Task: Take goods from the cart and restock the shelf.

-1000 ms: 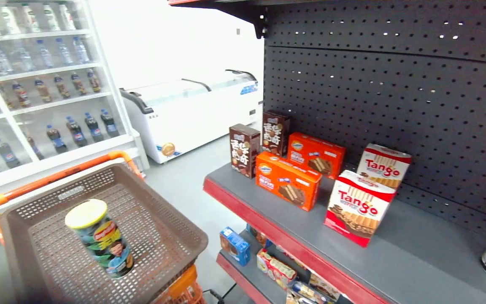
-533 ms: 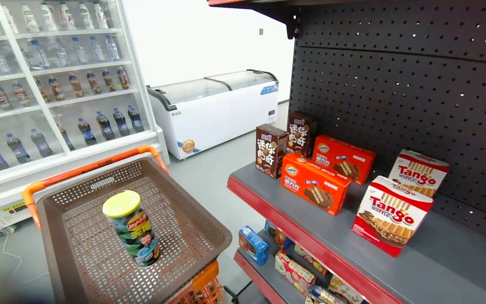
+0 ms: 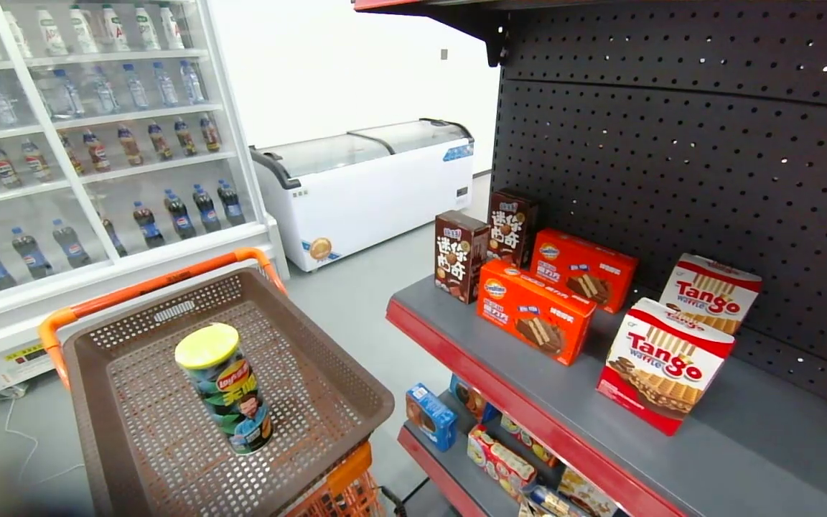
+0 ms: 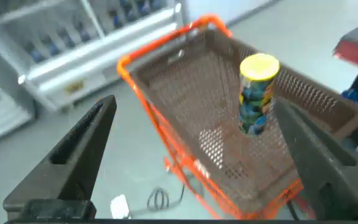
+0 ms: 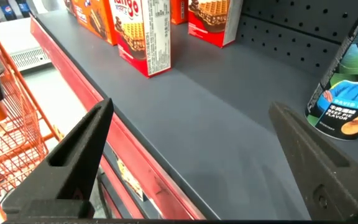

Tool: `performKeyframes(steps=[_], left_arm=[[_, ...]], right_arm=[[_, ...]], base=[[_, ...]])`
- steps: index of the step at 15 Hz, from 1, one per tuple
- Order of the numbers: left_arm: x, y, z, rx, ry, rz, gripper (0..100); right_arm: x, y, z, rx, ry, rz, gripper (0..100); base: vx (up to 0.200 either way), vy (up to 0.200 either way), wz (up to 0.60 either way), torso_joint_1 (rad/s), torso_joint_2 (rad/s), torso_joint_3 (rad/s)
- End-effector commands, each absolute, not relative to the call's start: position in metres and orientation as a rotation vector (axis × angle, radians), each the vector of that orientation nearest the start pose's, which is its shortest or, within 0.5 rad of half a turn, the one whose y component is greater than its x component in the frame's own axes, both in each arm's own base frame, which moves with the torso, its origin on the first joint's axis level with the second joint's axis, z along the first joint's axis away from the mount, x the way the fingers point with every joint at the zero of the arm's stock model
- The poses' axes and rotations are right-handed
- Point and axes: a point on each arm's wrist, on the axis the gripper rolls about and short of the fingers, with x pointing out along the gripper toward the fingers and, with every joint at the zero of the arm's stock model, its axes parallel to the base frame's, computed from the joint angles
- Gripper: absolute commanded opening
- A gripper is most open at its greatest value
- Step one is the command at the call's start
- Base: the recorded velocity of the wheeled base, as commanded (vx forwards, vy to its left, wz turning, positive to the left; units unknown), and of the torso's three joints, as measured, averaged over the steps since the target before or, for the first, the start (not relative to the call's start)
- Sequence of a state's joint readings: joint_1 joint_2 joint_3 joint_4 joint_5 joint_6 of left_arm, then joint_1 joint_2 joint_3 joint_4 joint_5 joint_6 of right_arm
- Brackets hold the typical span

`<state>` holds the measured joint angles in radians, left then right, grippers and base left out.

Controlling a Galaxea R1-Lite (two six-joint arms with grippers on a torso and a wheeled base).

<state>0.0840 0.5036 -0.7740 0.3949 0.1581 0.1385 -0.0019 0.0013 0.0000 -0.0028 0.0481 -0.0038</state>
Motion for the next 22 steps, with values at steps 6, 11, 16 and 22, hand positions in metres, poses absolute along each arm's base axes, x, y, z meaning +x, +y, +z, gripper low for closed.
performKeyframes(steps=[6, 11, 16, 22], left_arm=[[0.144, 0.030, 0.197, -0.108, 0.568, -0.130, 100], [0.182, 0.037, 0.141, -0.109, 0.583, -0.147, 100], [0.198, 0.030, 0.105, -0.101, 0.560, -0.231, 100], [0.225, 0.033, 0.070, -0.085, 0.512, -0.261, 100]], right_arm=[[-0.023, 0.001, 0.076, -0.005, -0.002, 0.046, 100], [-0.023, 0.001, 0.076, -0.003, -0.002, 0.044, 100], [-0.023, 0.001, 0.076, -0.005, -0.002, 0.046, 100], [-0.023, 0.001, 0.076, -0.005, -0.002, 0.046, 100]], base=[[0.000, 0.000, 0.00, 0.000, 0.00, 0.000], [0.000, 0.000, 0.00, 0.000, 0.00, 0.000], [0.000, 0.000, 0.00, 0.000, 0.00, 0.000], [0.000, 0.000, 0.00, 0.000, 0.00, 0.000]])
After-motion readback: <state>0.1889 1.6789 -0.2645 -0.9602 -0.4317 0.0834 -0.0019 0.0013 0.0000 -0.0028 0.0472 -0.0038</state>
